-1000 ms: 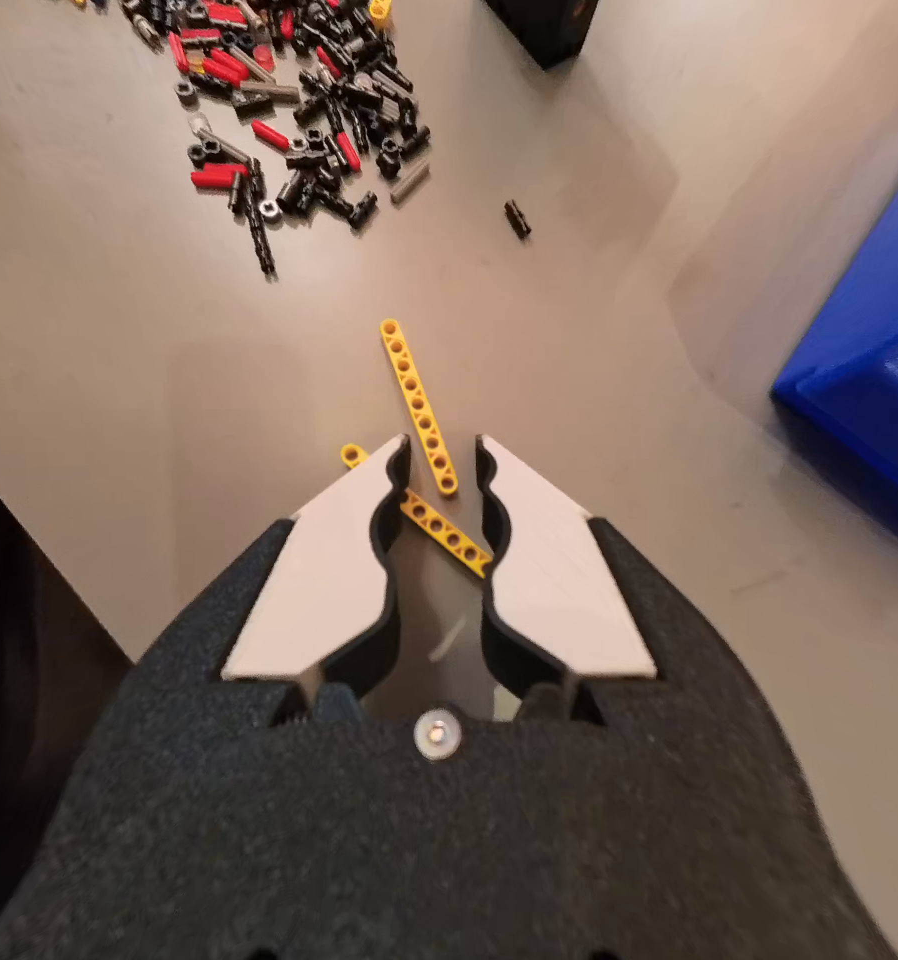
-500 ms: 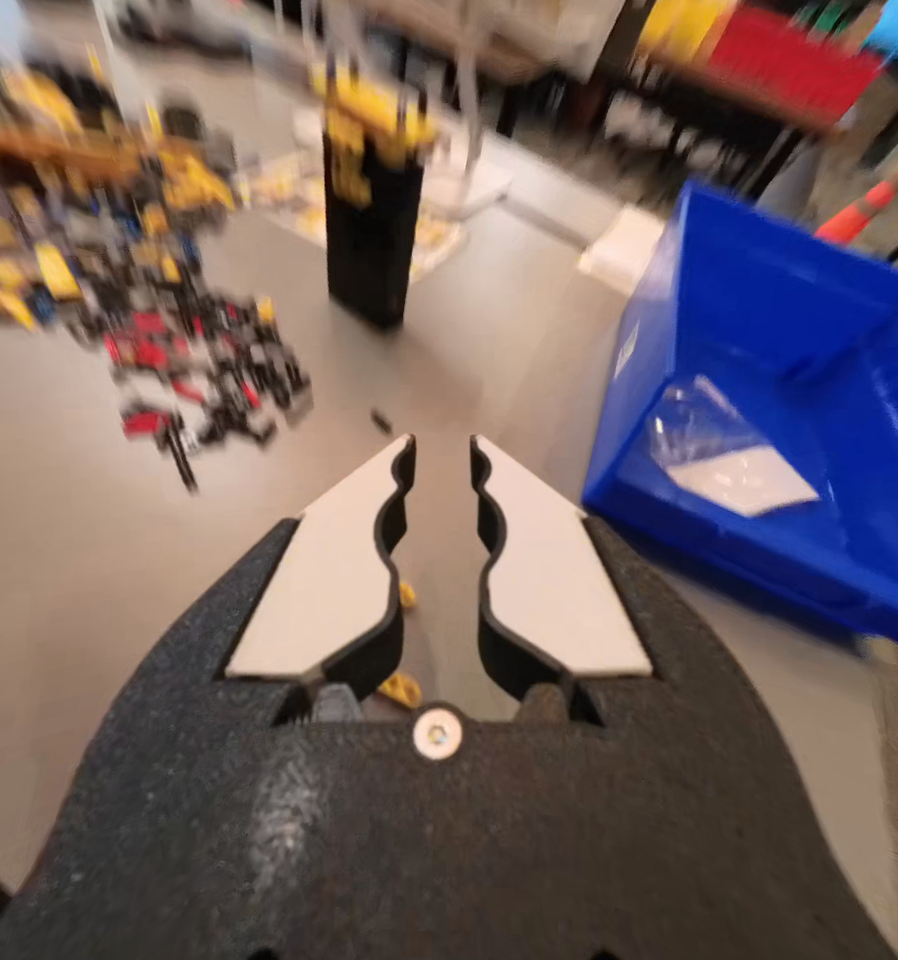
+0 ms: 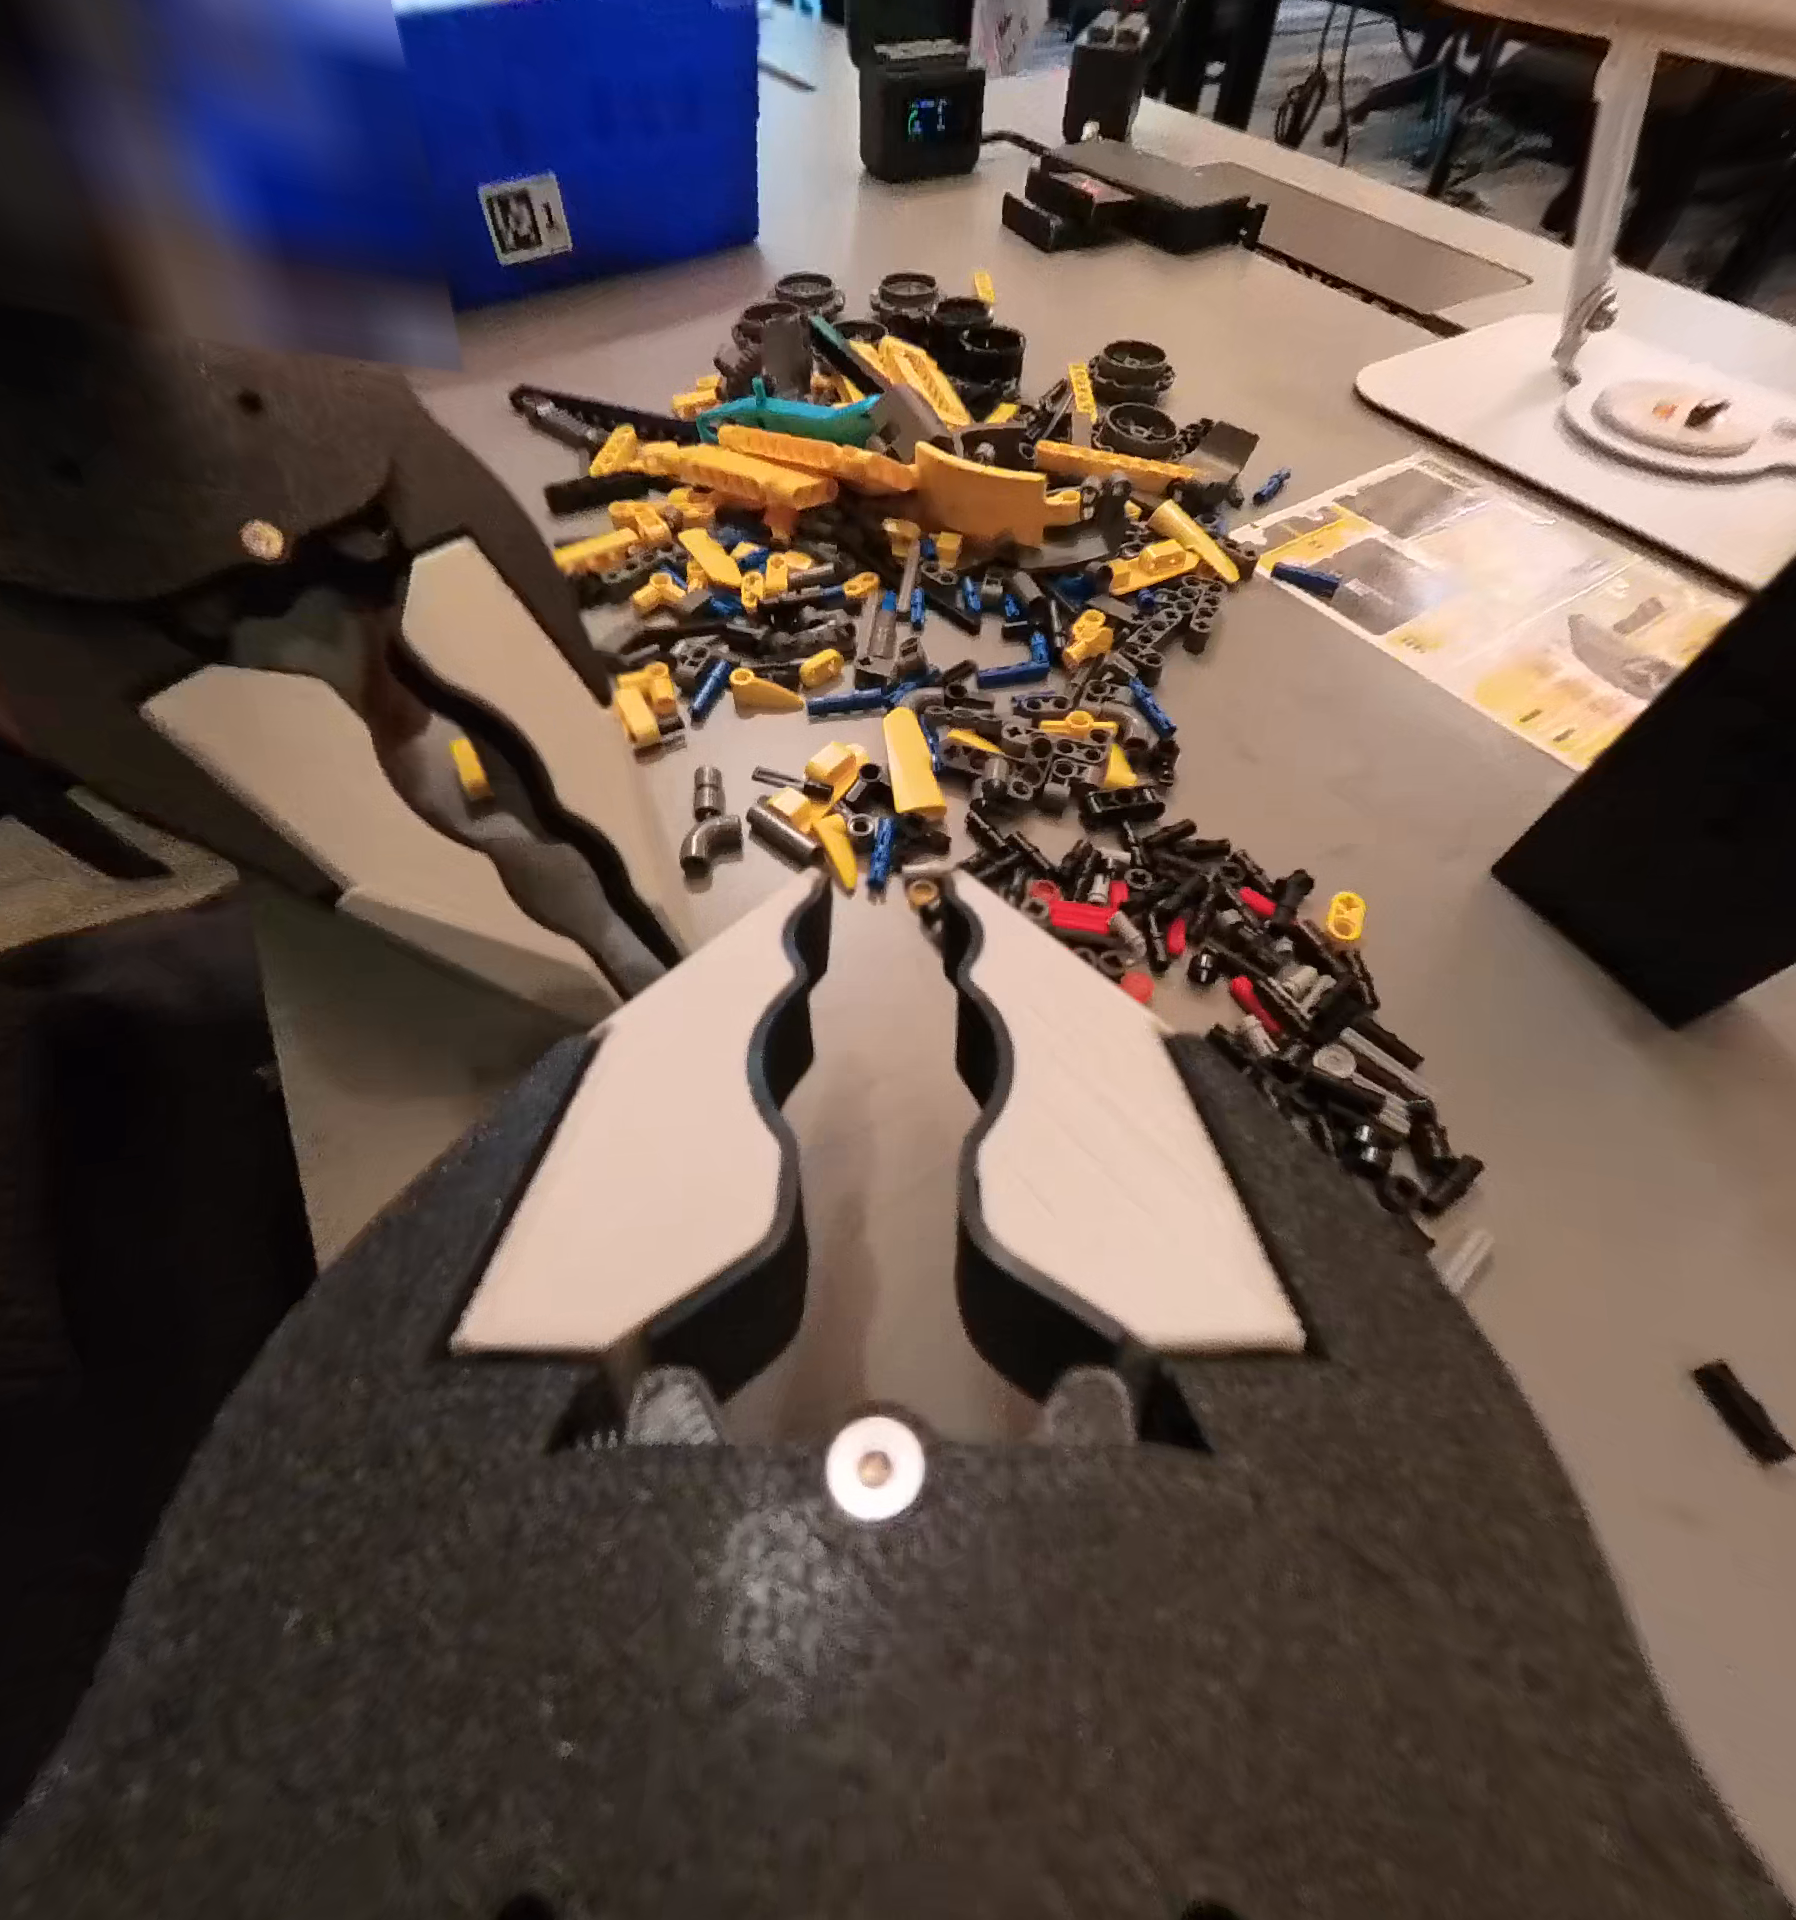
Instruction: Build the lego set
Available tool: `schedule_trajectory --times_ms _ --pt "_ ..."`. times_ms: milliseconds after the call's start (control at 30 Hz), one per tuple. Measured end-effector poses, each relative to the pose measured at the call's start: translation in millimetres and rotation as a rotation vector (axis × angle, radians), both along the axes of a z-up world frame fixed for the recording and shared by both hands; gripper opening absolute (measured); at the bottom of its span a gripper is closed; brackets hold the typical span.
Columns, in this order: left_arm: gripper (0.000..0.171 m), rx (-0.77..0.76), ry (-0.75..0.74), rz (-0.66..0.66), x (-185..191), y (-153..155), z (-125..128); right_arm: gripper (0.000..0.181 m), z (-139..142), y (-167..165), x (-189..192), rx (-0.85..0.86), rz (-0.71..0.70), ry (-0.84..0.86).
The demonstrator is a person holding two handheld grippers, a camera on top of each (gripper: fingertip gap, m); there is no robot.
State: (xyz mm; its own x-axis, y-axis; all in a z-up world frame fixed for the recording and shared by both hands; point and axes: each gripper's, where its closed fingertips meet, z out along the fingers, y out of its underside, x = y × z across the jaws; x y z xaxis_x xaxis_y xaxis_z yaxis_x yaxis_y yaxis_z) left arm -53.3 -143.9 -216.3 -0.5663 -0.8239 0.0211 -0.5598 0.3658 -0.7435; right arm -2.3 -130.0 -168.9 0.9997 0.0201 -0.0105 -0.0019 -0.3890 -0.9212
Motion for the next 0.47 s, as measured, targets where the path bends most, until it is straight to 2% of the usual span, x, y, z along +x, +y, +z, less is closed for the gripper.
schedule_trajectory --times_ms 200,333,467 --pt "0.014 -0.015 0.029 -0.001 0 0 -2 0.021 7 1 16 0.056 -0.016 0.232" --pt "0.015 -0.036 0.041 -0.003 0 0 -2 0.021 17 1 22 0.124 -0.034 0.227" --pt "0.015 -0.042 0.045 -0.005 0 -1 -2 0.021 10 5 18 0.075 -0.027 0.178"
